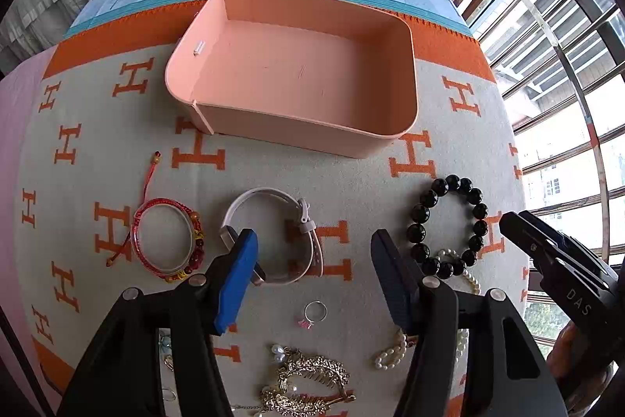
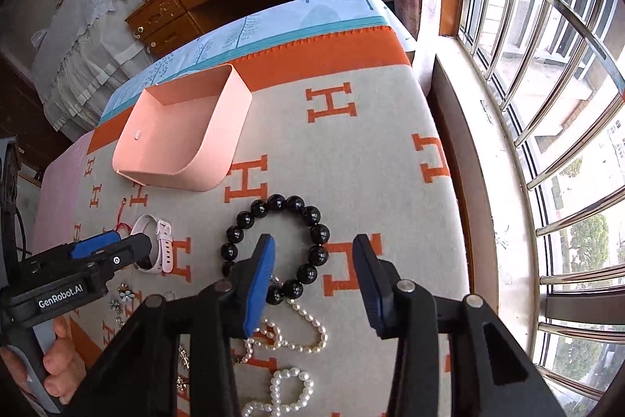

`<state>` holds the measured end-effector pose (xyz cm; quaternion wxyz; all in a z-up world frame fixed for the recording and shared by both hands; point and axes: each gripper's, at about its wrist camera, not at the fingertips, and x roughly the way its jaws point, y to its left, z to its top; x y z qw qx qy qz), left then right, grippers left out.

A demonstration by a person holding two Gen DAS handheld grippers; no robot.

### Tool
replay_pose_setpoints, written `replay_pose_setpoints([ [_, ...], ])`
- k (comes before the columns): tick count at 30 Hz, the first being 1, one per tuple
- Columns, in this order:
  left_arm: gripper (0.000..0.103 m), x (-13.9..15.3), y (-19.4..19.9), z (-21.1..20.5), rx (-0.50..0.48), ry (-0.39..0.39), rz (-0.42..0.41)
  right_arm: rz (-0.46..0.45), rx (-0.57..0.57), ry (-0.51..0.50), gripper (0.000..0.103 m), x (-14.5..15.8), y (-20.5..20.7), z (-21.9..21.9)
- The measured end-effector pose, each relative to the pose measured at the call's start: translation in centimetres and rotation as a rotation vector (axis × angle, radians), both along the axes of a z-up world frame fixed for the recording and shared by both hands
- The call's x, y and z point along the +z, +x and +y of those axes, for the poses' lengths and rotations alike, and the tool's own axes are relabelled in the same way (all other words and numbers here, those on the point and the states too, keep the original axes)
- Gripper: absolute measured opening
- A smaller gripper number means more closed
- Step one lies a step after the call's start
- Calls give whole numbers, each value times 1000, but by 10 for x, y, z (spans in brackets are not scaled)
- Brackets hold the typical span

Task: Organize jewelry
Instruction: 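Grasp the white-band watch with the left tool while the right tool grasps the black bead bracelet, then carry the watch with the left tool while the right tool carries the bead bracelet to the pink box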

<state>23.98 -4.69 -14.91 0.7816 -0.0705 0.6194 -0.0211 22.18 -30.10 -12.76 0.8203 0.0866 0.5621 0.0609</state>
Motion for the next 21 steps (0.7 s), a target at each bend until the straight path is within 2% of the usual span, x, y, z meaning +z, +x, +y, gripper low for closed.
replay_pose_setpoints([
  [3, 57, -8, 3, -3, 11, 11, 12, 38, 22, -1, 29, -16, 9, 2],
  [8, 43, -21, 11, -9, 25, 19, 46, 51, 69, -55, 23, -28, 15, 14],
  [11, 33, -31, 17, -15, 28, 26, 68, 60, 81, -71, 20, -33, 18, 17],
  [13, 21, -37, 20, -18, 30, 27, 78, 49, 86, -82, 18, -34, 18, 17],
  [15, 15, -44, 24, -21, 34, 31, 88, 43, 89, -93, 16, -34, 18, 18],
  [21, 7, -53, 31, -25, 28, 57, 69, 24, 89, -101, 15, -34, 20, 21],
])
